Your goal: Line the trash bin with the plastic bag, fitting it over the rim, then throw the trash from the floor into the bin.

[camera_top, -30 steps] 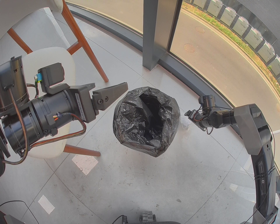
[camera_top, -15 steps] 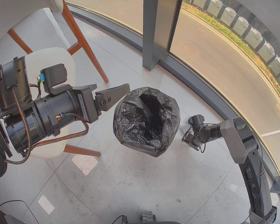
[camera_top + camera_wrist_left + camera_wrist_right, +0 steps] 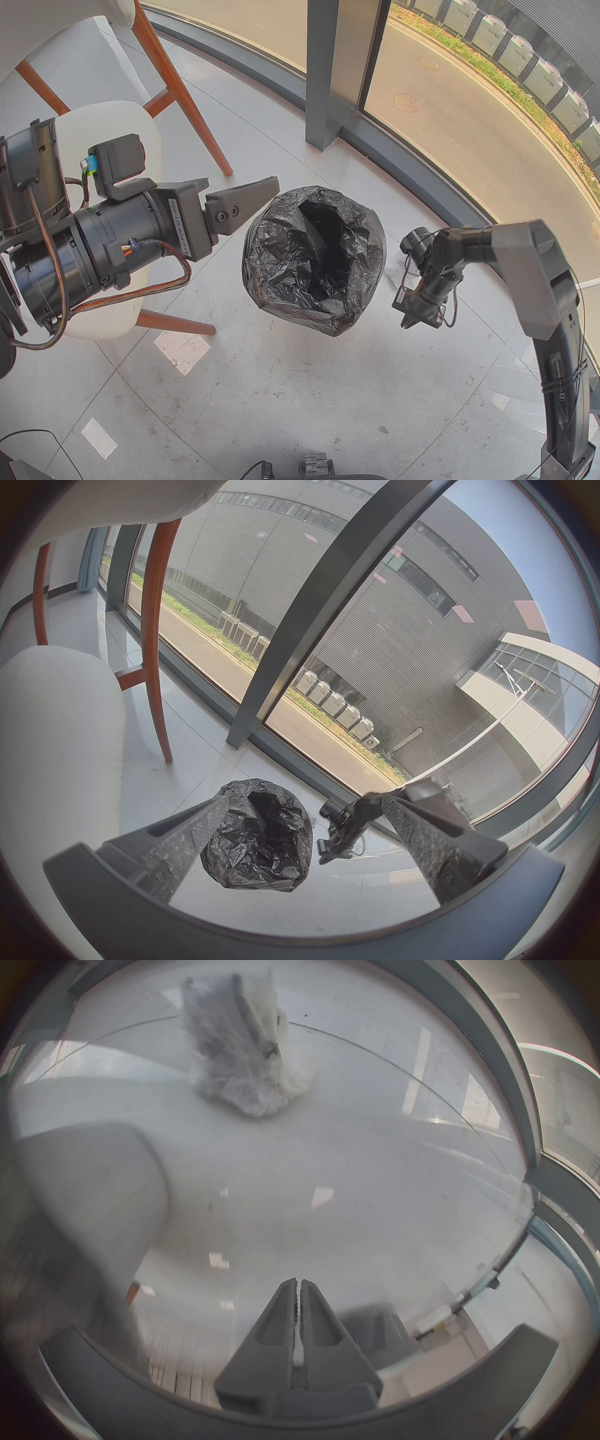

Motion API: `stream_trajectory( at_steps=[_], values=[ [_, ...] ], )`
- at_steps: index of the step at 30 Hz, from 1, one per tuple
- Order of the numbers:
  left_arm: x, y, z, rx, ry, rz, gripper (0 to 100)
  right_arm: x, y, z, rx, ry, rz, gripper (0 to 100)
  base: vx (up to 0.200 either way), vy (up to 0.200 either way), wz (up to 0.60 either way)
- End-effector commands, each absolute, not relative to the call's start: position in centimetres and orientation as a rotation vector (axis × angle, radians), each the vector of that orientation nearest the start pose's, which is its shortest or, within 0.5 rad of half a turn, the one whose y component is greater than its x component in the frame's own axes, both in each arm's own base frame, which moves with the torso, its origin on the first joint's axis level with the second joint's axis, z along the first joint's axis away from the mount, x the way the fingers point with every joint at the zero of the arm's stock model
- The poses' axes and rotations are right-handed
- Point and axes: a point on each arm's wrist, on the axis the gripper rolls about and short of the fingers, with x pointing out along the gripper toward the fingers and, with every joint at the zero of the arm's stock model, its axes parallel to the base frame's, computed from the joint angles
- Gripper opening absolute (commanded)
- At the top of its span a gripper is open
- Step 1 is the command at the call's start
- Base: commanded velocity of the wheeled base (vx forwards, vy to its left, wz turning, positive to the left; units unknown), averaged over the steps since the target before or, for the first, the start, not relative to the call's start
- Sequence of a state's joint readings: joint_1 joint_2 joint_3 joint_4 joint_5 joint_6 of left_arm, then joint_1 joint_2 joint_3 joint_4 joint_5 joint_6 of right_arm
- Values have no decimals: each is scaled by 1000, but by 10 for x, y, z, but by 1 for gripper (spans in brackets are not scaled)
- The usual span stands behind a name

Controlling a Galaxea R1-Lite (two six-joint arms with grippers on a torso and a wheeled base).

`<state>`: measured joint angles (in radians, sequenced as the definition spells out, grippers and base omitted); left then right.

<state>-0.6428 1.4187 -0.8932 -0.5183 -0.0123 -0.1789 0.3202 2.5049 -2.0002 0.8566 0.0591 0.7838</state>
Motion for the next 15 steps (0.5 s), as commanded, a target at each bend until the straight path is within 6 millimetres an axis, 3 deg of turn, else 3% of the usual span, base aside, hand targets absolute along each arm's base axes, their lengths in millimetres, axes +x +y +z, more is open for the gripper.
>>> stream_trajectory(
  at_steps=[1, 5, 6, 7, 10, 11, 12, 15],
  values=[
    [197, -148, 273, -172, 67, -651, 100, 295, 110, 227, 417, 1746, -28, 0, 0, 0, 0],
    [197, -148, 273, -172, 68, -652, 100, 257, 96, 278, 435, 1566, 127, 0, 0, 0, 0],
    [197, -148, 273, -170, 68, -652, 100, 242, 89, 299, 434, 1437, 202, 0, 0, 0, 0],
    [197, -148, 273, -170, 68, -652, 100, 239, 88, 304, 429, 1403, 223, 0, 0, 0, 0],
    [198, -149, 273, -171, 66, -653, 100, 208, 75, 222, 264, 1426, 334, 0, 0, 0, 0],
    [199, -149, 273, -170, 68, -652, 100, 203, 70, 192, 213, 1335, 387, 0, 0, 0, 0],
    [199, -149, 273, -170, 68, -652, 100, 209, 67, 169, 186, 1211, 422, 0, 0, 0, 0],
    [198, -149, 274, -177, 52, -655, 100, 273, 79, 106, 236, 766, 432, 0, 0, 0, 0]
  ],
)
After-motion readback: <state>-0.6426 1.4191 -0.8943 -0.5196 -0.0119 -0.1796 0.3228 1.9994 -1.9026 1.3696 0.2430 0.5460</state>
